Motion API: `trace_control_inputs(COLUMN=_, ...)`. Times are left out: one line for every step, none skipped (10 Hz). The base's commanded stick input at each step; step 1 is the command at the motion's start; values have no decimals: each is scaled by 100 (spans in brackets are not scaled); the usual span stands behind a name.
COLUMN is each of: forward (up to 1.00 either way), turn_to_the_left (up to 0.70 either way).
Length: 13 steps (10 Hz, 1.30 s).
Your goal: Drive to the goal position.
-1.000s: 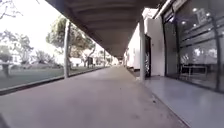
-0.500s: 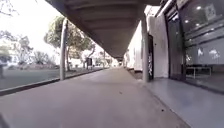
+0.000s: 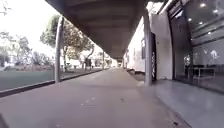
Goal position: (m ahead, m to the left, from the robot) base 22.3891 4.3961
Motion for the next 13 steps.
trace_control_inputs(forward=70, turn_to_the_left=0)
trace_control_inputs(forward=70, turn_to_the_left=0)
trace_control_inputs(forward=70, turn_to_the_left=0)
trace_control_inputs(forward=70, turn_to_the_left=0)
trace_control_inputs(forward=70, turn_to_the_left=0)
trace_control_inputs(forward=70, turn_to_the_left=0)
trace_control_inputs(forward=70, turn_to_the_left=0)
trace_control_inputs(forward=70, turn_to_the_left=0)
trace_control_inputs(forward=70, turn_to_the_left=0)
trace_control_inputs(forward=70, turn_to_the_left=0)
trace_control_inputs(forward=70, turn_to_the_left=0)
trace_control_inputs(forward=70, turn_to_the_left=0)
trace_control_inputs(forward=70, turn_to_the_left=0)
